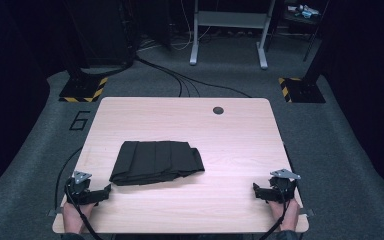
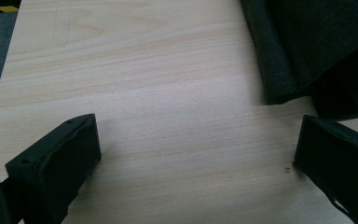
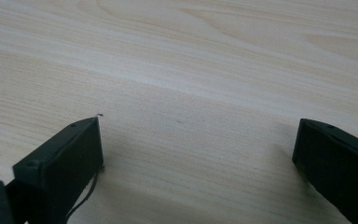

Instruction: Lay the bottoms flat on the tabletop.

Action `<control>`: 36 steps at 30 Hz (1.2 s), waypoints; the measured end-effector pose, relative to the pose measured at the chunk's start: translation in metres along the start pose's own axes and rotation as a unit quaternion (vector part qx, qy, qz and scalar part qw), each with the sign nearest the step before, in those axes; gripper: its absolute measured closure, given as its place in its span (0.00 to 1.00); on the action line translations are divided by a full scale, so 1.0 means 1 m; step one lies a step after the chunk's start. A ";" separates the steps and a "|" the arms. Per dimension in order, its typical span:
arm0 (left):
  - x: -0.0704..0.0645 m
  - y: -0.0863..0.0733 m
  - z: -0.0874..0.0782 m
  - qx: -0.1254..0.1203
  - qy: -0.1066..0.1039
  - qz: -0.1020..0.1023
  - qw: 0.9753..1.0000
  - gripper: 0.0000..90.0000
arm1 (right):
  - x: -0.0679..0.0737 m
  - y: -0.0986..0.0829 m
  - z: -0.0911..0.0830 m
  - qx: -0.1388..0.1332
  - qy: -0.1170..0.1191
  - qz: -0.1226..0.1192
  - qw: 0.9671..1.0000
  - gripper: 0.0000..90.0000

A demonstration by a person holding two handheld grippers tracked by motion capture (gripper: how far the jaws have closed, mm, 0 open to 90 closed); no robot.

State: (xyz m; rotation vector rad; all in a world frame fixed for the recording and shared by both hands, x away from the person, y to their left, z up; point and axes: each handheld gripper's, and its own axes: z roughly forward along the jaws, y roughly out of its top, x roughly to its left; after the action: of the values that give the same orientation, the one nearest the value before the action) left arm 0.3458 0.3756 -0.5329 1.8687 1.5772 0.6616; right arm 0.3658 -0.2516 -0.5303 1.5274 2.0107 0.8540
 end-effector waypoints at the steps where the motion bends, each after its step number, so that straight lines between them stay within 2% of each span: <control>1: 0.000 0.000 0.000 0.000 0.000 0.000 1.000 0.00 | 0.000 0.000 0.000 -0.001 -0.001 0.001 1.000 0.01; 18: 0.000 0.000 0.000 0.001 0.001 0.002 1.000 0.00 | 0.000 0.000 0.000 -0.001 0.001 0.000 1.000 0.01; 21: 0.000 0.001 0.000 -0.001 -0.003 0.003 1.000 0.00 | 0.000 0.000 0.000 -0.001 0.002 -0.001 1.000 0.01; 24: 0.003 0.004 -0.001 0.003 -0.016 -0.003 1.000 0.00 | 0.000 0.000 0.000 -0.002 0.001 0.000 1.000 0.01; 26: 0.004 0.008 -0.003 -0.006 -0.021 -0.014 1.000 0.00 | 0.000 0.000 0.000 -0.002 0.002 -0.002 1.000 0.01; 30: 0.003 0.023 -0.010 -0.021 -0.037 -0.021 0.999 0.00 | 0.000 0.000 0.000 -0.002 0.002 -0.002 1.000 0.01; 36: -0.008 0.050 -0.012 -0.033 -0.052 -0.004 0.998 0.00 | 0.000 0.000 0.000 -0.002 0.001 -0.002 1.000 0.02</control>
State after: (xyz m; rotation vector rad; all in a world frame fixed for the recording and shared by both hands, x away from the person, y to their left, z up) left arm 0.3707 0.3639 -0.4889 1.8169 1.4785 0.5965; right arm 0.3662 -0.2517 -0.5302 1.5200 2.0117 0.8589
